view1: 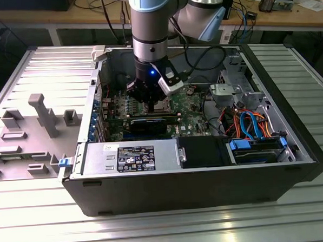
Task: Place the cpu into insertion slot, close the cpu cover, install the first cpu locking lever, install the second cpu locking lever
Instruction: 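Install the second cpu locking lever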
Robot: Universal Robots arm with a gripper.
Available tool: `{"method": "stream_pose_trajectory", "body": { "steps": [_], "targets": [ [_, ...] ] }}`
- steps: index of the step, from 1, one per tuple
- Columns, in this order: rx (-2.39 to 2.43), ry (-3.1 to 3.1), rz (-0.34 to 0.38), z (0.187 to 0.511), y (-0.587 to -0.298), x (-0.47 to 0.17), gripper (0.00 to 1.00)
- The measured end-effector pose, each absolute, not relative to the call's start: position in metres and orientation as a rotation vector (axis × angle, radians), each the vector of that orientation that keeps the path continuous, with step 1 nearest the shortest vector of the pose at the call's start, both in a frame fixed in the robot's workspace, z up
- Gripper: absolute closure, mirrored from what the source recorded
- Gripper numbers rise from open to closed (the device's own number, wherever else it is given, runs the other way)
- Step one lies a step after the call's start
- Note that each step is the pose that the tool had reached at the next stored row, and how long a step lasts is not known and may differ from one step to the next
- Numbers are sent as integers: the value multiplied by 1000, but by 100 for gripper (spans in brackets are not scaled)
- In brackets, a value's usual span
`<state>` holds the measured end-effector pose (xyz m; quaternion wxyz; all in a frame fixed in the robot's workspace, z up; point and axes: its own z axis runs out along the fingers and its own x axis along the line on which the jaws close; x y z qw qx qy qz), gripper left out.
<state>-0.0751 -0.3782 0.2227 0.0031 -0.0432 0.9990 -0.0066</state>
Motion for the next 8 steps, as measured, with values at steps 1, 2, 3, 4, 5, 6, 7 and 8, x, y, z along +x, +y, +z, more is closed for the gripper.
{"method": "stream_pose_trajectory", "body": {
  "steps": [1,2,3,4,5,6,7,8],
  "targets": [
    [-148,3132,-21,222,-380,-76,89],
    [-161,3132,-21,222,-381,-76,89],
    [-167,3131,-20,222,-382,-76,89],
    [-168,3131,-13,221,-384,-76,89],
    [-169,3131,-6,221,-385,-77,89],
    [-173,3131,-4,221,-385,-78,89],
    [-175,3131,-3,221,-385,-79,89],
    [-177,3130,-2,220,-385,-81,89]
  ]
}}
